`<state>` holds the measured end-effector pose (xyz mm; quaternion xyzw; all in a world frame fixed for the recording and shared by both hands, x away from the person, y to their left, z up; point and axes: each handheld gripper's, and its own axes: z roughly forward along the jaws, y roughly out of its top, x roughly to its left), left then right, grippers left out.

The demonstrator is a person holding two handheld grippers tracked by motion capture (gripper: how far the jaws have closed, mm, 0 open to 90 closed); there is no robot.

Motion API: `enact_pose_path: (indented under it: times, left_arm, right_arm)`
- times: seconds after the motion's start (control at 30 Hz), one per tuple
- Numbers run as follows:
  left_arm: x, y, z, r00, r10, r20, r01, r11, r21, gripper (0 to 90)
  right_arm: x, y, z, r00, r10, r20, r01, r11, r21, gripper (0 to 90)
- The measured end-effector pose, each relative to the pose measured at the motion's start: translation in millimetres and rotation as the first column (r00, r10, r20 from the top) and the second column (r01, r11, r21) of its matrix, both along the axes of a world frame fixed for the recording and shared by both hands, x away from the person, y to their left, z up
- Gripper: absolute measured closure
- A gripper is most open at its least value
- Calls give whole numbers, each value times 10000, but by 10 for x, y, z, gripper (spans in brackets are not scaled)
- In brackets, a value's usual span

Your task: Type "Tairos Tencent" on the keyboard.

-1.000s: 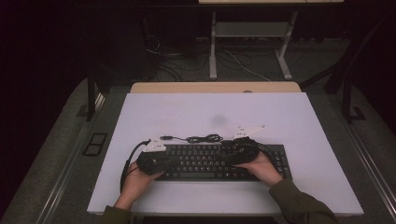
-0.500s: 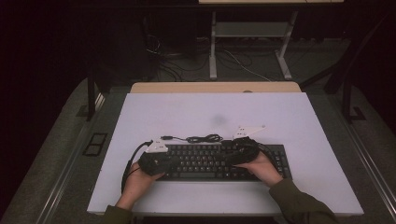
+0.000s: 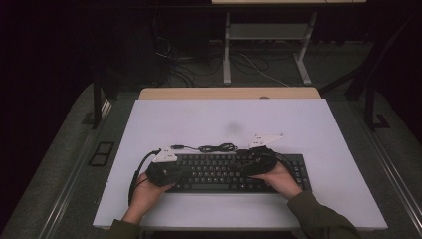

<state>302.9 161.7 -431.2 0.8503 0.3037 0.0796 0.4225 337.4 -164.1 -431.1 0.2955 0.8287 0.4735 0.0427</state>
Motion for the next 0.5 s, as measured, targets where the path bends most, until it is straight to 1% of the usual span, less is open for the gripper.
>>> enact_pose_path:
  times: [0.13, 0.3, 0.4, 0.5]
  left_arm:
    - [-10, -4, 10, 10000, -76, 40, 76, 9999, -98, 819]
    - [-14, -8, 20, 9999, -116, -26, 115, 9995, -291, 771]
    - [-25, -9, 34, 9998, -177, -7, 177, 9993, -327, 775]
    - [-38, -12, 59, 9998, -204, 50, 207, 9987, -464, 818]
  right_arm:
    - [-6, 7, 2, 10000, 24, -11, -24, 10000, 46, 329]
    - [-5, 3, -10, 10000, 42, -62, -42, 10000, 42, 329]
    - [-1, -6, -9, 9999, -8, -121, 9, 10000, 91, 329]
    - [-1, -15, -7, 9999, -31, -98, 33, 9999, 106, 329]
